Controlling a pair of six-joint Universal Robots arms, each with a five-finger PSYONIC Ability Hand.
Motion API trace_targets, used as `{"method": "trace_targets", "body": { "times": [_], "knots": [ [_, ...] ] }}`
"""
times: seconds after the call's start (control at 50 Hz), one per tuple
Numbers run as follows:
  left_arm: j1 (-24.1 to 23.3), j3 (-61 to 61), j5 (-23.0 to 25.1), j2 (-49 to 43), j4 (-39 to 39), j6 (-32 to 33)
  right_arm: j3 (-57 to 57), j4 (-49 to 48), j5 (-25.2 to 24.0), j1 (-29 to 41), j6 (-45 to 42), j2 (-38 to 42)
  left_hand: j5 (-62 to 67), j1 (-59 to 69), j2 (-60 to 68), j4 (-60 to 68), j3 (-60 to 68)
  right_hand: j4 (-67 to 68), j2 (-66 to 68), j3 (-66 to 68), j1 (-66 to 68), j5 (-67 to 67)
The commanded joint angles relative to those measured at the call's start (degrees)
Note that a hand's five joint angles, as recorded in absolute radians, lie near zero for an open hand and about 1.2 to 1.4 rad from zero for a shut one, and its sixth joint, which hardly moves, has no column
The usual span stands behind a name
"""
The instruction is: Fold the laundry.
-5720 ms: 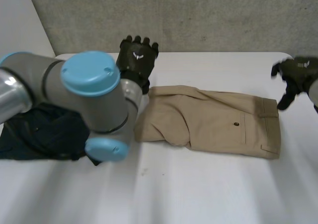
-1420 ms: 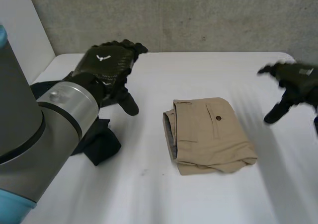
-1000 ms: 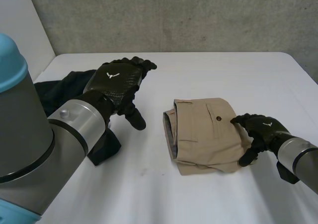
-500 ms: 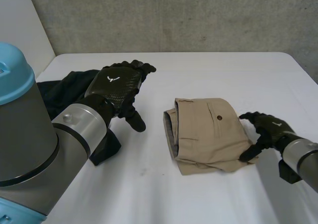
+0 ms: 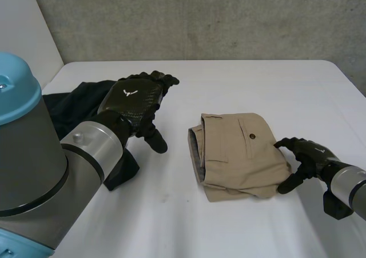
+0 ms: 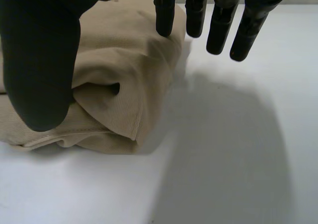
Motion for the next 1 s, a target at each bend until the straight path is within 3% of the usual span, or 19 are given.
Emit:
{"method": "trace_targets", "body": {
  "times": [0.02, 0.2, 0.36, 0.64, 0.88, 1.0],
  "knots": [
    [0.01, -0.41, 0.0, 0.0, 0.31, 0.04, -3.77, -0.26, -0.06, 1.33, -0.03, 3.81, -2.05, 0.24, 0.24, -0.91, -1.51, 12.65, 12.08, 12.0, 13.91, 12.11],
    [0.01, -0.41, 0.0, -0.09, 0.49, 0.04, -7.55, -0.44, -0.05, 4.05, -0.3, 7.06, -2.22, 0.07, 0.07, -1.08, -1.68, 36.03, 35.46, 35.38, 37.29, 35.49],
    [0.1, -0.94, 0.0, -0.44, 1.63, 0.12, -11.67, -0.35, 0.03, 6.51, -0.91, 9.43, -2.22, 0.07, 0.07, -1.08, -1.68, 66.4, 65.83, 65.75, 67.67, 65.87],
    [1.6, -1.03, 0.0, -2.19, 2.07, 0.04, -27.57, -0.26, 0.38, 11.88, -11.1, 15.67, -2.22, 0.07, 0.07, -1.08, -1.68, 66.43, 65.86, 65.78, 67.69, 65.89],
    [1.77, -0.94, -0.09, -4.3, 2.07, -0.05, -58.59, 0.0, 0.56, 11.27, -14.45, 33.15, -2.22, 0.07, 0.07, -1.08, -1.68, 66.43, 65.86, 65.78, 67.69, 65.89],
    [2.04, -0.77, -0.18, -5.18, 2.07, -0.05, -79.06, 4.74, 3.45, 8.46, -14.45, 45.37, -2.22, 0.07, 0.07, -1.08, -1.68, 66.43, 65.86, 65.78, 67.69, 65.89]
  ]
}}
